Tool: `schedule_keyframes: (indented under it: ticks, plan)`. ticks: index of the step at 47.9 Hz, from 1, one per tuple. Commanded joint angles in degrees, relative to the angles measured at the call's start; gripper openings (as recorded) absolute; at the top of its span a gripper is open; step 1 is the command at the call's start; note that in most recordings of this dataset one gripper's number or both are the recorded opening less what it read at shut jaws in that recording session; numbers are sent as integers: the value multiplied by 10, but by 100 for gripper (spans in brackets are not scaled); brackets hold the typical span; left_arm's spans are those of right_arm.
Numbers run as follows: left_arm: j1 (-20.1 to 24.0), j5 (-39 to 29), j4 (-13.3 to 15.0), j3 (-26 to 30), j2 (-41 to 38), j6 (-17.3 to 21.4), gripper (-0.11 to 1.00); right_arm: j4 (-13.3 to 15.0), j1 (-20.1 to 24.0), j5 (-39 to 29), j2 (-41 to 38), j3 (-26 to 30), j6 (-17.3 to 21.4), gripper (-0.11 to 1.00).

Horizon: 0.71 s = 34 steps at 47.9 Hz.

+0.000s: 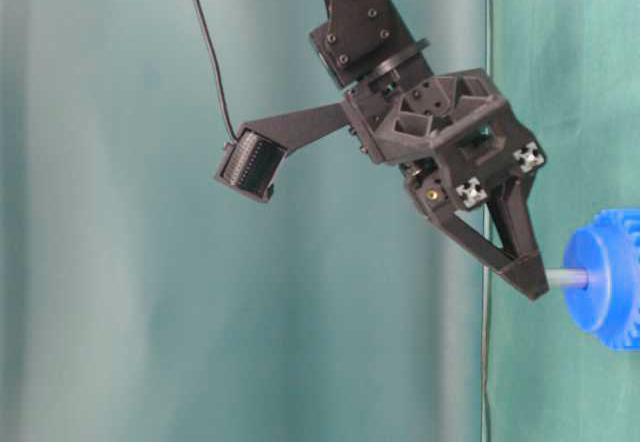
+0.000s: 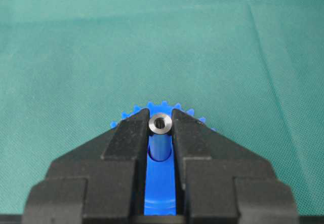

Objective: Insert the shaft placed at a random location into the center hole of the medium gear at another random location.
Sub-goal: 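Align the shaft over the gear's center hole and lower it in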

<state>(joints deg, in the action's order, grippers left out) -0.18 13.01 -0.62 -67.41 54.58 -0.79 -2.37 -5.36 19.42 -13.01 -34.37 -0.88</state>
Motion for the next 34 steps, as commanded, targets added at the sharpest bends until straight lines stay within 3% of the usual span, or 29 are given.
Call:
schedule_keyframes:
  ticks: [1, 34]
  plan:
    - [0, 3, -1, 12, -5, 0, 0, -3, -1, 9, 9, 13, -3, 14]
    - [-1, 3, -1, 12, -5, 0, 0, -3, -3, 18, -13, 11, -2, 14]
